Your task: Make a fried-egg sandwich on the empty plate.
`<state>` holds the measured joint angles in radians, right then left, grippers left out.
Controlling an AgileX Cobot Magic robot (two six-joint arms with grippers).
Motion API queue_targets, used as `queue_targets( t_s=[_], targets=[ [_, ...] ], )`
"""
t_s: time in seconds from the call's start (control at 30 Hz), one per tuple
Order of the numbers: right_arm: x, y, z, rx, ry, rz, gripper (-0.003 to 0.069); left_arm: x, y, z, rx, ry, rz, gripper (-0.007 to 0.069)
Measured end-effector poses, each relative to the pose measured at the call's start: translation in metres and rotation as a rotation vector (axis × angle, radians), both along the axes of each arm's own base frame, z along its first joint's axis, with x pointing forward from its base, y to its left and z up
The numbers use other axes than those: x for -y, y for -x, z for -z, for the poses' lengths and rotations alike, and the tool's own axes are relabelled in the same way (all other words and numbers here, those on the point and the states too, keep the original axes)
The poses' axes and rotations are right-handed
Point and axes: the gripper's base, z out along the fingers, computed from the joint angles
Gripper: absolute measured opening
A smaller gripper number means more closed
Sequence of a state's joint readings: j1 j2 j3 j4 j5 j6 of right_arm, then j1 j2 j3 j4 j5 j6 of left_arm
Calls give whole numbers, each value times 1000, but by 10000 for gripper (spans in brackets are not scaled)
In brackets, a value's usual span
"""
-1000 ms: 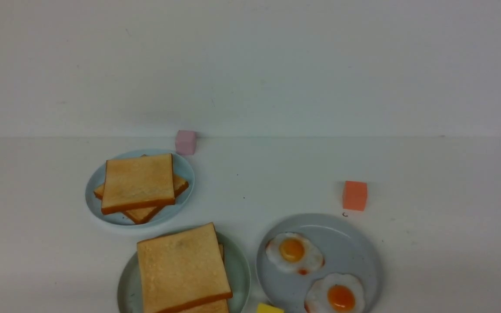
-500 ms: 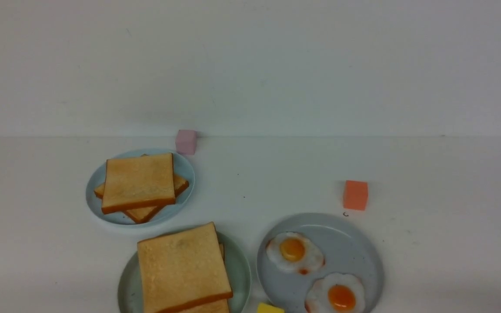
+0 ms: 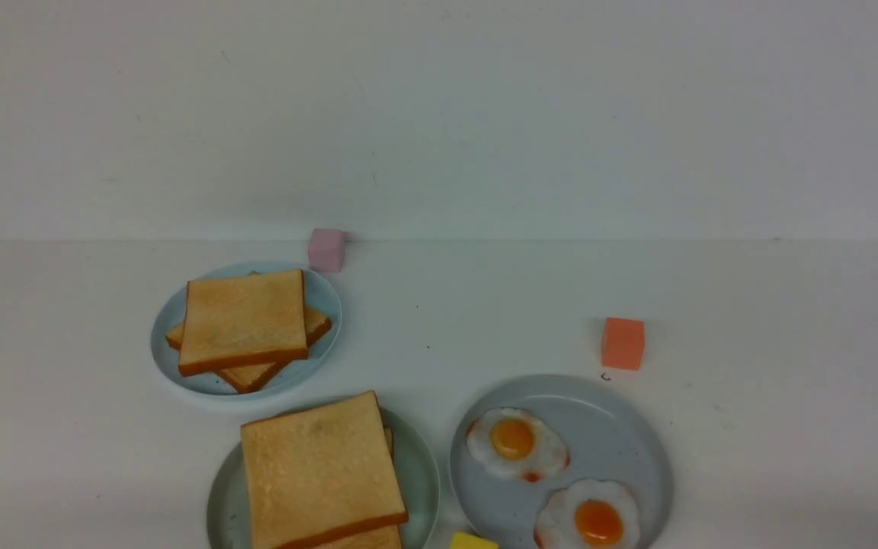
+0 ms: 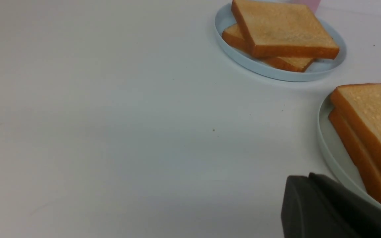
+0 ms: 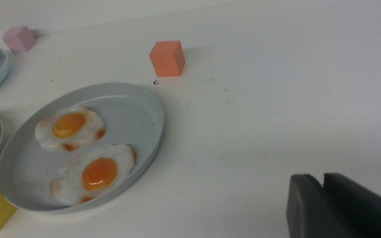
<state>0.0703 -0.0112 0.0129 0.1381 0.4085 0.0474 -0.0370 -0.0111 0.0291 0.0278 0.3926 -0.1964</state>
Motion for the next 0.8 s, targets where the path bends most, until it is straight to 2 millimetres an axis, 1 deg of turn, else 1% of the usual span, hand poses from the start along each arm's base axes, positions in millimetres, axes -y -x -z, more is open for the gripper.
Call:
queue_targets(
  t_s=[0.8],
  targets=[
    [0,0,0,0,-1,0,120,0,0,0,0,0,0,50]
  ],
)
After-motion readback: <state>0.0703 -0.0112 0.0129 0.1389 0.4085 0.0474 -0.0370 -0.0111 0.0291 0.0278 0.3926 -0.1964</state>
